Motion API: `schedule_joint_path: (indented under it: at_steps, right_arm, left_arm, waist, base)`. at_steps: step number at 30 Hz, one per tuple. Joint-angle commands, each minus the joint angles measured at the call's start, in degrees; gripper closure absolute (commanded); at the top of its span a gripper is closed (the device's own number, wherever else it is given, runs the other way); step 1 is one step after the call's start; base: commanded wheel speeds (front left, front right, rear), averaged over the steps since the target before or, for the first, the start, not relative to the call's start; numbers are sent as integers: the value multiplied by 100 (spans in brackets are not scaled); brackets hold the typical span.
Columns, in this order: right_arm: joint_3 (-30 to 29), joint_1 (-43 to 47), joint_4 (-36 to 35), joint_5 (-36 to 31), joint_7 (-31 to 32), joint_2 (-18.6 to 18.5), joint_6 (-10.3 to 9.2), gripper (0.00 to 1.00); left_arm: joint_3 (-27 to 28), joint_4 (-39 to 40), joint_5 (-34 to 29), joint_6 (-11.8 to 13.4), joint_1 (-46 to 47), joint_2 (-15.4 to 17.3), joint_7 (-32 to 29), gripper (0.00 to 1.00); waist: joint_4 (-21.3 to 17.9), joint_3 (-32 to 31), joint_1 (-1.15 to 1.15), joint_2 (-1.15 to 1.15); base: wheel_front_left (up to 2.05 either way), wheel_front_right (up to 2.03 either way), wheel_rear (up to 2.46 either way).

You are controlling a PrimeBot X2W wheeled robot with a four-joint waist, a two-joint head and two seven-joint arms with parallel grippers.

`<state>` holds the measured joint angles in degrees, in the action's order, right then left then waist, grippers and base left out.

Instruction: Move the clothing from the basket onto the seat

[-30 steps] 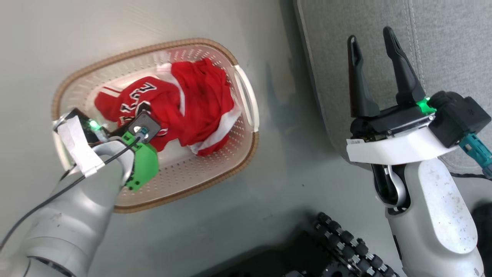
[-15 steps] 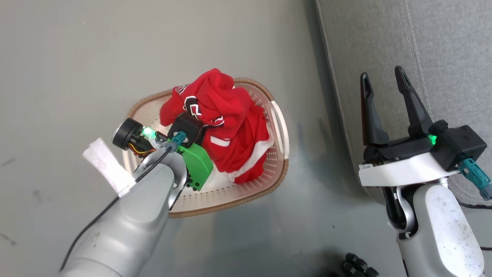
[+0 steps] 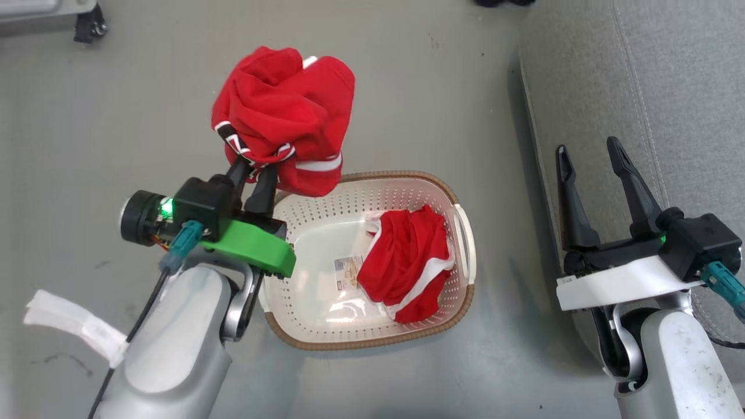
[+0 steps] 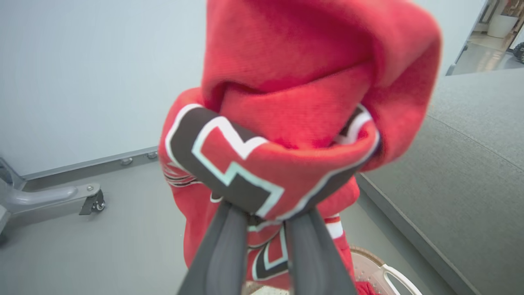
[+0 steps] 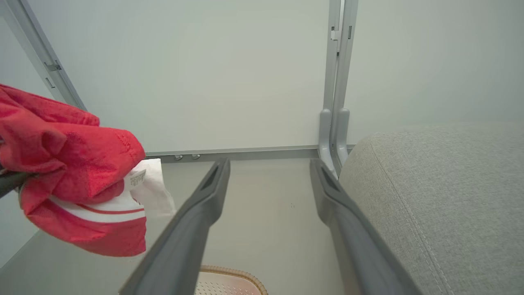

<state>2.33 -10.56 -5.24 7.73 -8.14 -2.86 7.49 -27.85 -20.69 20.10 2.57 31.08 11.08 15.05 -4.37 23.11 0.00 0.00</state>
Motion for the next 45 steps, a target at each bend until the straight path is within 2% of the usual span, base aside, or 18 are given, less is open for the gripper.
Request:
schedule_joint_path:
  at_steps: [1,8,14,30,45]
  right_arm:
    - [-22,102,-37,-27,32,-37,0,0]
    - [-2,376,-133,22,236,-104,0,0]
    - [60,643,-180,94,382,-142,0,0]
    - [153,1408,-315,199,685,-130,0,0]
    - [142,1588,-386,207,775,-92,0,0]
  left_arm:
    - [119,227,-5,0,-163,37,18,100]
    - [664,1320,-86,-113,-666,147,17,100]
    - [780,1773,-90,-220,-1079,163,11,100]
    - [499,2129,85,-141,-2022,126,-152,100]
    - [399,2297,185,-57,-2222,158,-313,100]
  waist:
    - [315,-409,0,0]
    - [405,-879,0,0]
    - [377,-1291,0,0]
    - [256,-2146,0,0]
    - [295,-2274,0,0]
  base:
    - [0,0,0]
    - [0,0,0]
    - [0,0,0]
    - [0,0,0]
    - [0,0,0]
